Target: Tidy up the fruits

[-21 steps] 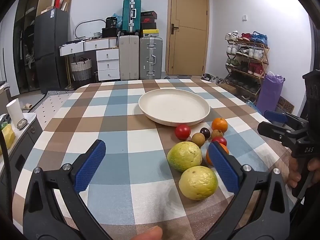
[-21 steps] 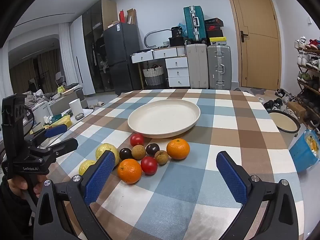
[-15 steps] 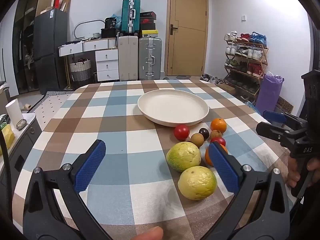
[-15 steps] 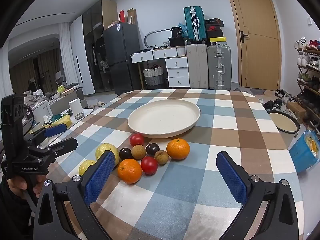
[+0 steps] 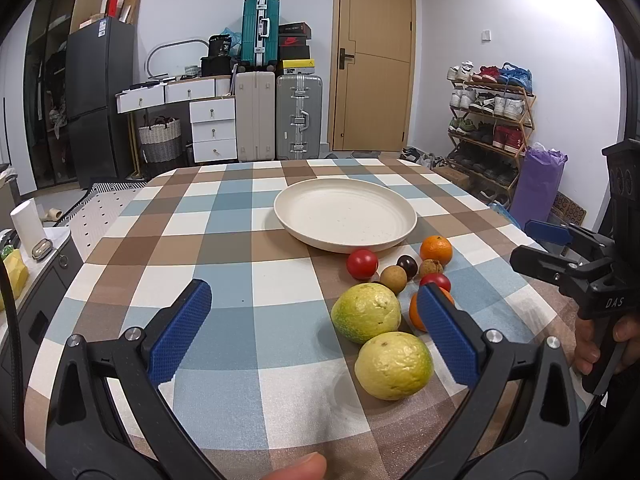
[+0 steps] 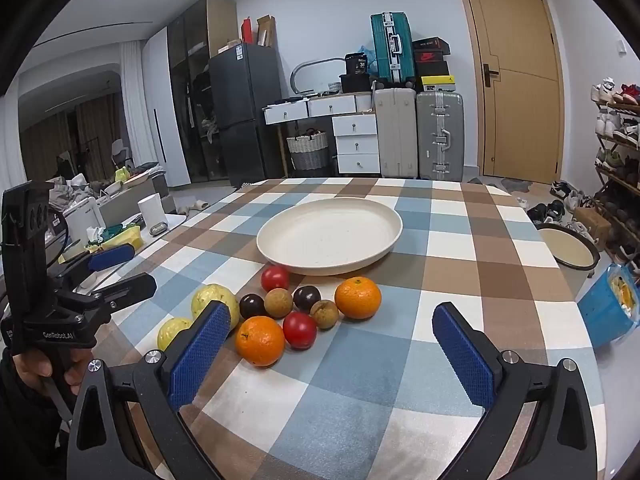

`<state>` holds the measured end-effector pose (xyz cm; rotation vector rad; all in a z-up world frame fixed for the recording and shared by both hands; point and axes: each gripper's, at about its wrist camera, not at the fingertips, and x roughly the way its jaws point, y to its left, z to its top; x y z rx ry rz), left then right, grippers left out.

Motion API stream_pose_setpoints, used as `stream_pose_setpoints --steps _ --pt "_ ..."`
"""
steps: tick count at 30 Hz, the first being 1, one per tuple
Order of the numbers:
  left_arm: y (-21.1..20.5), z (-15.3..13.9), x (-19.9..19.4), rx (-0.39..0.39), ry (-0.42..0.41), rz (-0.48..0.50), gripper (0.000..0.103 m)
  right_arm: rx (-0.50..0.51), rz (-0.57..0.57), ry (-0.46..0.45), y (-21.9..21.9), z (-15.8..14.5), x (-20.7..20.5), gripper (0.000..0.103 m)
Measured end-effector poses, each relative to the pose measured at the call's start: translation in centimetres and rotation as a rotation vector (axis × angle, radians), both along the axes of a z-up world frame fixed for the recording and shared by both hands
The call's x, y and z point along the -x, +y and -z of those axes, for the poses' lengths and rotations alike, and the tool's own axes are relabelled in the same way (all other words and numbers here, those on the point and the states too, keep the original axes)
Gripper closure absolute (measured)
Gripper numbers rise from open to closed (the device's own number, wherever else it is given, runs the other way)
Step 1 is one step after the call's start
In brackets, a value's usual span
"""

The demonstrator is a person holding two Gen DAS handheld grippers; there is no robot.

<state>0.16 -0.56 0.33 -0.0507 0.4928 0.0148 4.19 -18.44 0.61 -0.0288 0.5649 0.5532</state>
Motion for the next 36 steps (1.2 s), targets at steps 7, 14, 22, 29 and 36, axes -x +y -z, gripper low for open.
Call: stream_pose_setpoints --steps 7,14,22,29,36 --pt "-0.03 -0.01 -0.03 0.000 0.000 0.001 0.000 0.004 -0.002 -0.002 0.09 0.01 0.04 0.000" --pt "-0.10 0.01 0.02 0.000 0.000 0.000 0.000 0.007 -0.002 -0.003 0.08 0.01 0.04 0.000" --pt "-0.07 0.00 0.01 -0.002 -0.001 0.000 0.000 0.007 -0.001 -0.006 0.08 -0.13 0.05 0.000" --pt "-0.13 0.00 0.04 0.000 -0.002 0.000 0.000 0.009 -0.002 -0.005 0.09 0.13 0.20 0.000" --pt "-0.50 -0.01 0.41 0.002 -0.004 0.004 0.000 0.012 -0.002 -0.007 0.23 0.11 0.20 0.000"
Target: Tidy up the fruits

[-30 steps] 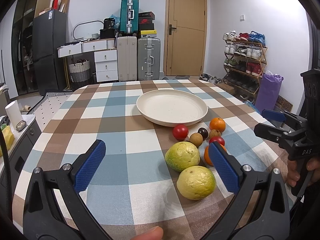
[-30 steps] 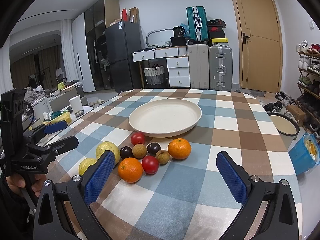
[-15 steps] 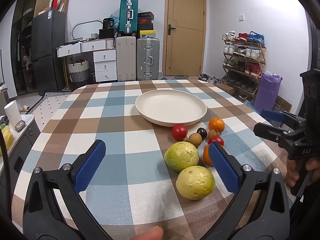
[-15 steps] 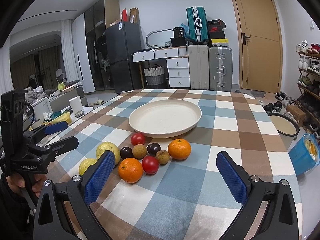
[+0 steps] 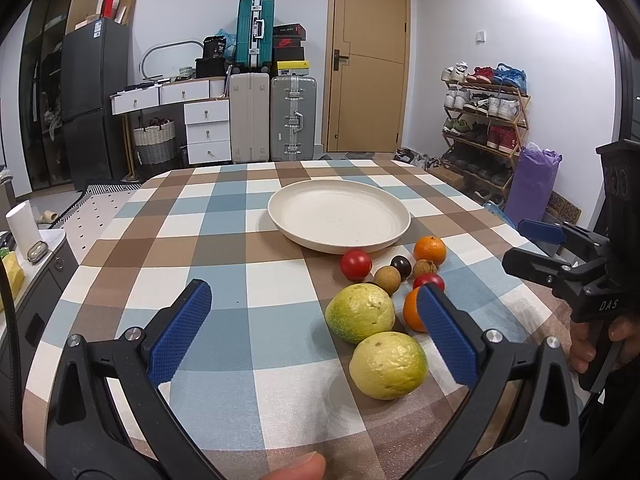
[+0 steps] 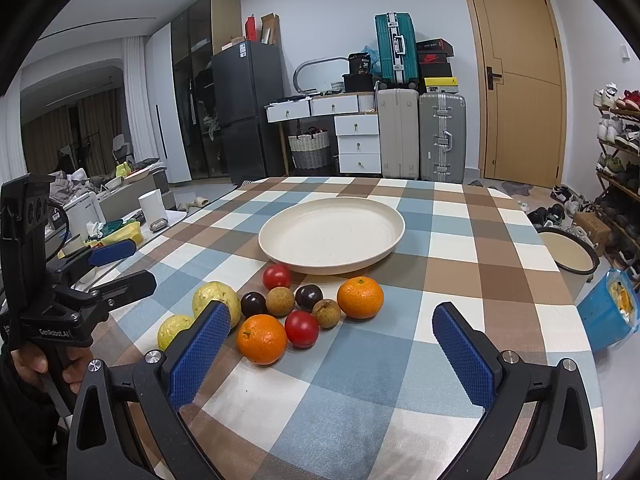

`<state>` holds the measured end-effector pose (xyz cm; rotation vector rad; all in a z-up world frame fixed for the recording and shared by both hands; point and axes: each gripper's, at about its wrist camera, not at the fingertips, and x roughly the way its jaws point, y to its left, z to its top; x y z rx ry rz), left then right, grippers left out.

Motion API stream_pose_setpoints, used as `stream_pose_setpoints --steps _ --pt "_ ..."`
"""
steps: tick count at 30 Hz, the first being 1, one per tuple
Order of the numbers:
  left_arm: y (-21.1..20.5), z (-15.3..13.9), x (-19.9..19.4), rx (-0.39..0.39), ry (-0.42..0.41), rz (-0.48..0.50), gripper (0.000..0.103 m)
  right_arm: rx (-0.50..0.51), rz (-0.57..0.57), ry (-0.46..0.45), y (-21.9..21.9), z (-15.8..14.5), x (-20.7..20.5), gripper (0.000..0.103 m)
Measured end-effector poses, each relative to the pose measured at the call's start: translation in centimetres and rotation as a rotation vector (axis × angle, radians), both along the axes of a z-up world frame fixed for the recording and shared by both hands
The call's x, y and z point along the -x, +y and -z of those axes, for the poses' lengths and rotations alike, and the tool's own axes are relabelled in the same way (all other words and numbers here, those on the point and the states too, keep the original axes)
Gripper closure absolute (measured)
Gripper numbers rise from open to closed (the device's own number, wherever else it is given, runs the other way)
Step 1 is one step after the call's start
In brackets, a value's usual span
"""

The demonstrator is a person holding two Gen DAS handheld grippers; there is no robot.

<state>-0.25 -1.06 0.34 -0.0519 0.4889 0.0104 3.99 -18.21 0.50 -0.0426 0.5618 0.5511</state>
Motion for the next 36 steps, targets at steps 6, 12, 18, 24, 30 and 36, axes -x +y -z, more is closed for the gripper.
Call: stream_pose_setpoints --steps 6,12,18,24,30,36 --pt "0.0 0.0 0.0 0.001 0.000 -0.001 0.000 0.003 0.000 0.000 0.0 0.0 0.0 0.000" --pt "-1.0 0.2 -0.2 0.001 0.009 0.008 0.000 0.004 0.000 0.000 0.0 0.0 0.0 0.000" --pt "-1.2 0.1 0.0 0.006 0.013 -0.002 0.000 0.005 0.002 -0.001 0.3 0.2 -0.2 0.000" --pt "-1.2 0.3 -0.2 0.002 0.015 0.000 0.000 0.007 0.002 -0.003 0.3 0.1 -0.2 0.000" --pt "-1.2 0.4 -0.3 0.002 0.017 0.004 0.000 0.008 0.002 -0.004 0.2 0.3 -0.2 0.000" --pt "-0.5 0.5 -0.7 0.006 0.021 0.011 0.000 0.012 0.000 -0.003 0.3 0.3 -0.2 0.000"
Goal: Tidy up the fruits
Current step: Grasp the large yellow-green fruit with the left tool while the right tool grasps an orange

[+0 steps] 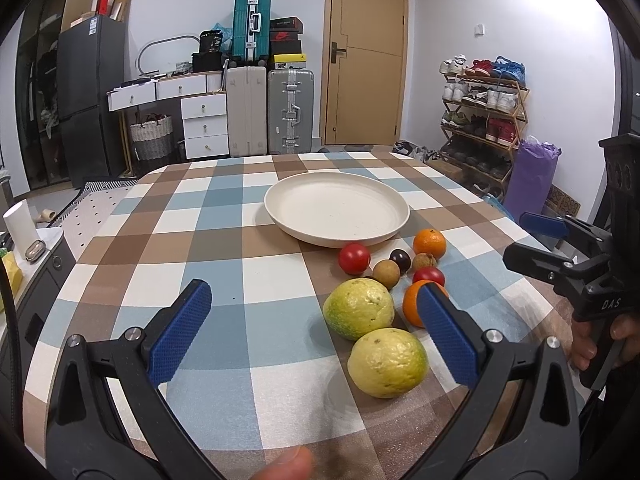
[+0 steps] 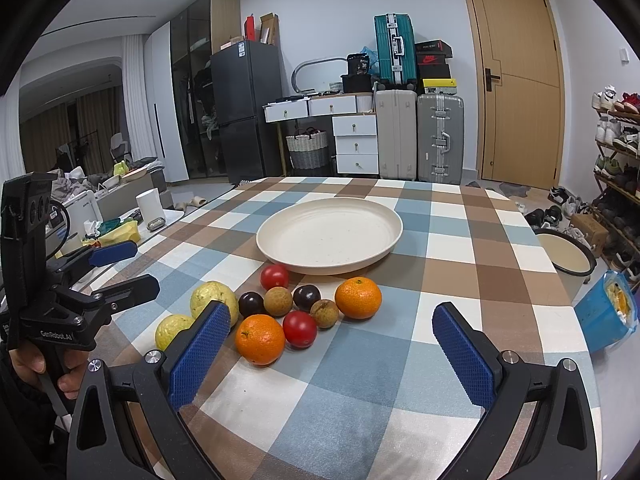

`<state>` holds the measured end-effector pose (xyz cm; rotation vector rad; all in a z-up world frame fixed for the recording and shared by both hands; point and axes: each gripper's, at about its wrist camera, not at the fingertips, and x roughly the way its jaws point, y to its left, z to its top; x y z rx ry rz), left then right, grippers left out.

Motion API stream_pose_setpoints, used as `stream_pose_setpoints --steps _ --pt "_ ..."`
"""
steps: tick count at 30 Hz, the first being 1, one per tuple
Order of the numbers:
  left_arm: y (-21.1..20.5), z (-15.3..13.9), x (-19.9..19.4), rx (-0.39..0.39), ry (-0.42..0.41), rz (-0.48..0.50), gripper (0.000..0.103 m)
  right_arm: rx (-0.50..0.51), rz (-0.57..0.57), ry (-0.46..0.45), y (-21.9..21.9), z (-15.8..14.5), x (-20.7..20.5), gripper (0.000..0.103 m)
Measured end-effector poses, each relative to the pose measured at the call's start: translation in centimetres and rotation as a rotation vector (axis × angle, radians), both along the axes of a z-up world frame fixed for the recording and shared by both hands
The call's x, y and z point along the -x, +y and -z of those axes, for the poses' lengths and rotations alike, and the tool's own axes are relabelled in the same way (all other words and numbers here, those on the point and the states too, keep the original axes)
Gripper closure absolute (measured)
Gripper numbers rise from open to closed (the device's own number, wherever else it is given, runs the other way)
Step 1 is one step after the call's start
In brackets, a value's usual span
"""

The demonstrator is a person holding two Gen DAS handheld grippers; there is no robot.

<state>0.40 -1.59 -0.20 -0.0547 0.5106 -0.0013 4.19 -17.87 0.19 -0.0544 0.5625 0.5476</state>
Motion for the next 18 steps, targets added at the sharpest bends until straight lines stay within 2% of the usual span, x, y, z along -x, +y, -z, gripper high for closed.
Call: stream_pose_setpoints --steps 6,11,15,18 --pt "-0.2 0.0 0.0 -0.018 -0.006 0.001 0.000 0.016 -0.006 -0.002 -0.7 -0.4 -0.1 0.000" --pt "-0.4 -0.1 0.0 -0.037 0.000 -0.003 0.000 0.022 0.003 0.033 -0.8 -0.2 -0.8 0.000" --pt "-0.3 0.0 0.0 -0.022 0.021 0.023 0.000 0.039 0.011 0.072 -0.4 0.3 -1.5 0.000" --pt "-0.4 0.4 -0.5 -0.007 0.077 0.073 0.001 0.087 -0.003 0.098 0.7 0.8 -1.8 0.000"
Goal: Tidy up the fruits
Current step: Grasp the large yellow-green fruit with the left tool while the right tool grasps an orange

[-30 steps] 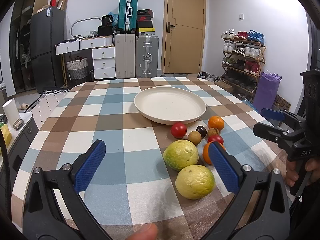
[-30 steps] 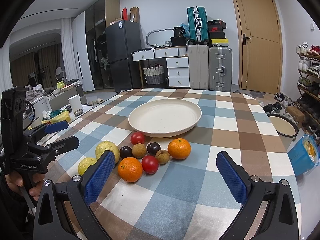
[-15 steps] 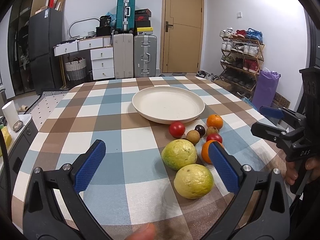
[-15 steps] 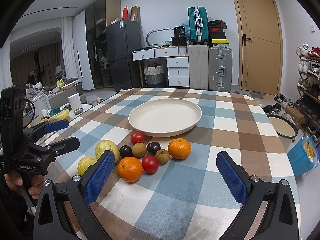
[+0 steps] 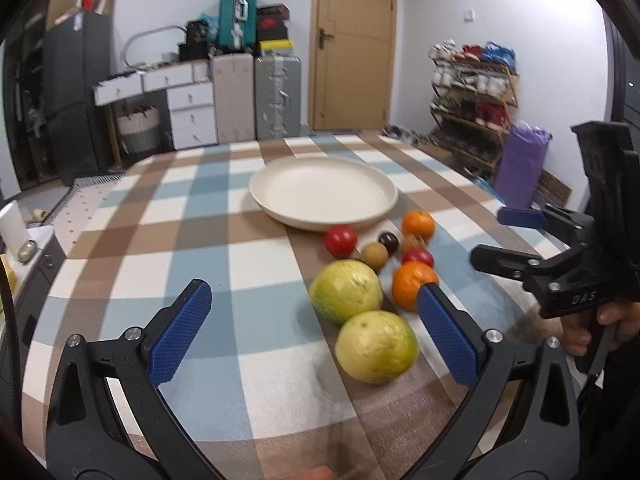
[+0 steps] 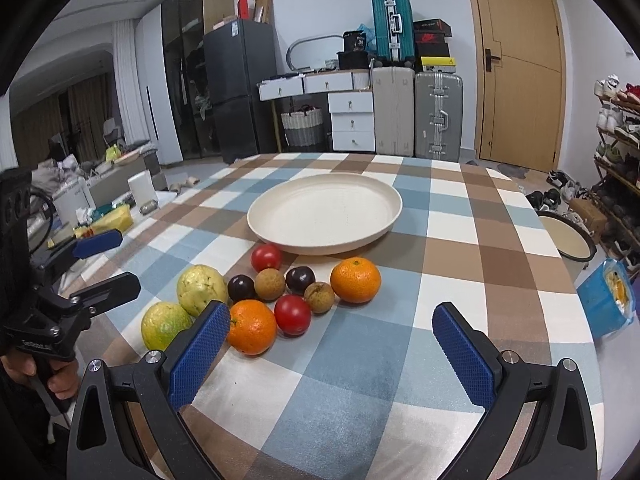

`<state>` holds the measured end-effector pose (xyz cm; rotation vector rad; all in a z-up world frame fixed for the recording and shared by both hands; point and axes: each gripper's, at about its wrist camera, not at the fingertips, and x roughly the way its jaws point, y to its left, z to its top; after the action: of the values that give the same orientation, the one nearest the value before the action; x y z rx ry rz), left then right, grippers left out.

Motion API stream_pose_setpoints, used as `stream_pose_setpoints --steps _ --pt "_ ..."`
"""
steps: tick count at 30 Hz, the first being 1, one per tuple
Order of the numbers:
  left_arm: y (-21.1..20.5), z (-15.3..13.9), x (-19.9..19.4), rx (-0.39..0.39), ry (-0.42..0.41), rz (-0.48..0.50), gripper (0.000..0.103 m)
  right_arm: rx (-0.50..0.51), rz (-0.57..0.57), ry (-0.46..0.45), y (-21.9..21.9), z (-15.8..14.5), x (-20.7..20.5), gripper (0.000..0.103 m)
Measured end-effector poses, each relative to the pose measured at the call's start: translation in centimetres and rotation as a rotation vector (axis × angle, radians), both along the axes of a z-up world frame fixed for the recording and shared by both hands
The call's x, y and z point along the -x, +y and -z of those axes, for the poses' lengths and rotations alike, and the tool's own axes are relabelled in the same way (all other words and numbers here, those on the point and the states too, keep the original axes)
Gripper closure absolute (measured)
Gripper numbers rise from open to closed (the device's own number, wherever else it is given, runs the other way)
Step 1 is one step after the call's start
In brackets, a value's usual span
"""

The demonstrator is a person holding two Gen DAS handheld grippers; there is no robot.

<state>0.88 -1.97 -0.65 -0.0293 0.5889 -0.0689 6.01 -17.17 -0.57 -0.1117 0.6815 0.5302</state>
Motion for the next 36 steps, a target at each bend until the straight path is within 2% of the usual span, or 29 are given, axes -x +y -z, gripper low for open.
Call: stream_pose_setpoints --steps 4,7,10,14,19,21,24,28,36 --pt "-0.6 0.5 -0.4 -0.007 0.038 0.036 0.001 0.051 -0.057 0.083 1.8 1.1 -0.3 0.000" --pt "-1.1 0.9 -0.5 0.003 0.062 0.065 0.001 0.075 -0.076 0.099 2.8 1.5 -0.1 0.001" --pt "-1.6 1.3 -0.7 -0.011 0.081 0.079 0.003 0.085 -0.093 0.125 3.8 2.0 -0.3 0.007" --pt "-2.1 2.1 -1.3 -0.021 0.139 0.101 0.018 0.095 -0.105 0.163 4.7 2.5 -0.6 0.021" --pt "-2.3 3.0 -1.6 0.000 0.194 0.146 0.029 0.105 -0.127 0.197 5.7 3.1 -0.6 0.031" --pt "-2.3 3.2 -1.7 0.015 0.205 0.163 0.038 0.109 -0.133 0.196 6.1 3.2 -0.6 0.038" --pt "-2.7 3.4 -1.7 0.032 0.211 0.185 0.051 0.112 -0.130 0.198 6.3 3.2 -0.7 0.043" --pt "-3.2 3.4 -1.7 0.008 0.209 0.194 0.051 0.105 -0.127 0.199 6.5 3.2 -0.8 0.043" --pt "-3.0 2.7 -1.3 0.031 0.192 0.201 0.052 0.107 -0.128 0.211 6.8 3.2 -0.7 0.050"
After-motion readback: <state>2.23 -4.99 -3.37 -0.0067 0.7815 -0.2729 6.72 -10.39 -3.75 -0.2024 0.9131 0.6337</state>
